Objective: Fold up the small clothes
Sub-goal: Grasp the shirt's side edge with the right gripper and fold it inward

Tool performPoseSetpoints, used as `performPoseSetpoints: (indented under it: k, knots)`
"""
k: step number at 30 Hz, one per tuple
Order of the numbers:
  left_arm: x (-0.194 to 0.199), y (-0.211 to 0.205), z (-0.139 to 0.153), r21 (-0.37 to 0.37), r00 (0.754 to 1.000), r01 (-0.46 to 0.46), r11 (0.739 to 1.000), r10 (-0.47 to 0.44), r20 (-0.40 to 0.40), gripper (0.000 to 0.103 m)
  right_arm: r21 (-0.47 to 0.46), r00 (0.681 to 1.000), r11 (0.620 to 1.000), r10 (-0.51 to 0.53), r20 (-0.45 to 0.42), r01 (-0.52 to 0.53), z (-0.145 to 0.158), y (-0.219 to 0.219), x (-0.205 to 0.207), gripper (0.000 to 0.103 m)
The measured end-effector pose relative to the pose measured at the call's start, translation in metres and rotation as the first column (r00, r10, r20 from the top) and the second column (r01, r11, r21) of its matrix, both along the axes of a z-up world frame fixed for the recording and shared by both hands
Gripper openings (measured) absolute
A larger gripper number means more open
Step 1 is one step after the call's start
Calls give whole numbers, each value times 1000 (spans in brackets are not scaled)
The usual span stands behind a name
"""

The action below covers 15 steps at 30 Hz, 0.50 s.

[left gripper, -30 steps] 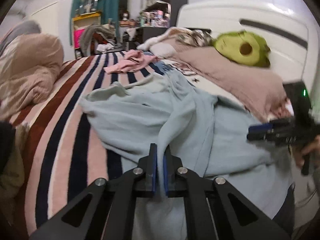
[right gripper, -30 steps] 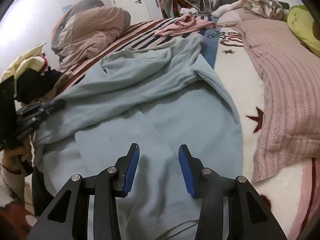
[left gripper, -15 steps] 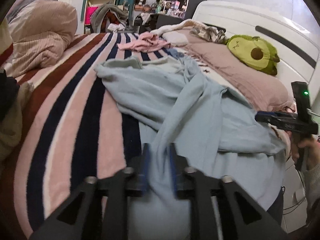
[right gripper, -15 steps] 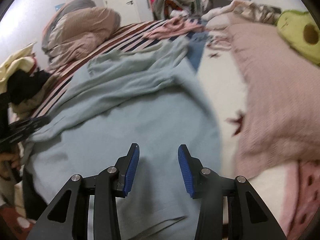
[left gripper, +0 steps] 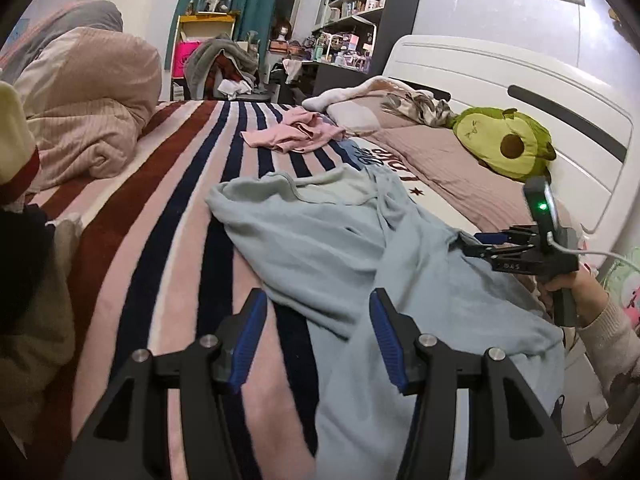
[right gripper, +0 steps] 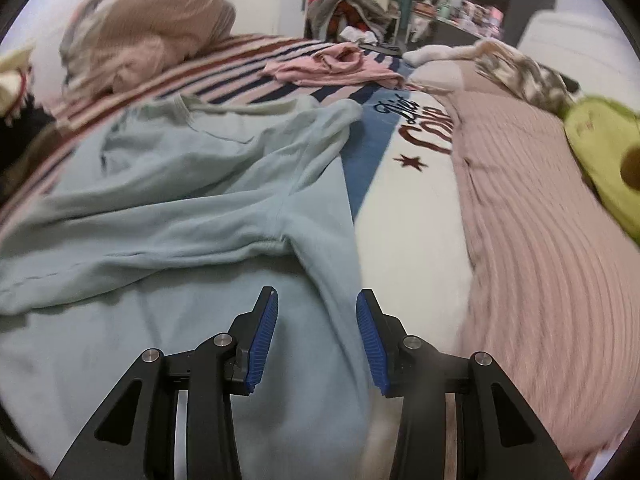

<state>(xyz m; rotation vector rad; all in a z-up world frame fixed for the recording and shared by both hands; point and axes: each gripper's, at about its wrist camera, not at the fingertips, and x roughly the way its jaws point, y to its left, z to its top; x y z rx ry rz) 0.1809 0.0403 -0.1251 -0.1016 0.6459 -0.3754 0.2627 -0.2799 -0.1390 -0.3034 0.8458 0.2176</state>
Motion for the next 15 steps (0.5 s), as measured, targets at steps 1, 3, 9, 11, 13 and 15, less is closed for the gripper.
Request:
performPoseSetpoints:
  k: [1,3,9,11,13,15]
  knots:
    - [2,1,-1,-3,1000,-2,1000,2,-1,49,-15,1000,1000,5,-2,-5,-2,3,6,36]
    - [7,2,-4,-2,1000,-7,1000,7,0,49,-39,1000,999,21,-7,-21,-5,8,17,36]
    - [18,2,-8,10,1000,-27,1000,27,1,49,-86,998,996,40,38,-36,-2,16,41,31]
    - [21,1,-8,9,1000,-29,1000,29,2,49,-51,998,998,29,60,-26,3,12,45,9]
    - [22,0,-9,10,1000,-28,1000,28,4,49,-18,997,1000,-7,79,8,8,4,45,1]
    - [24,-3,-9,15,1000,-23,1000,23,3,49,-24,993,998,-57,106,60,12,-5,42,1]
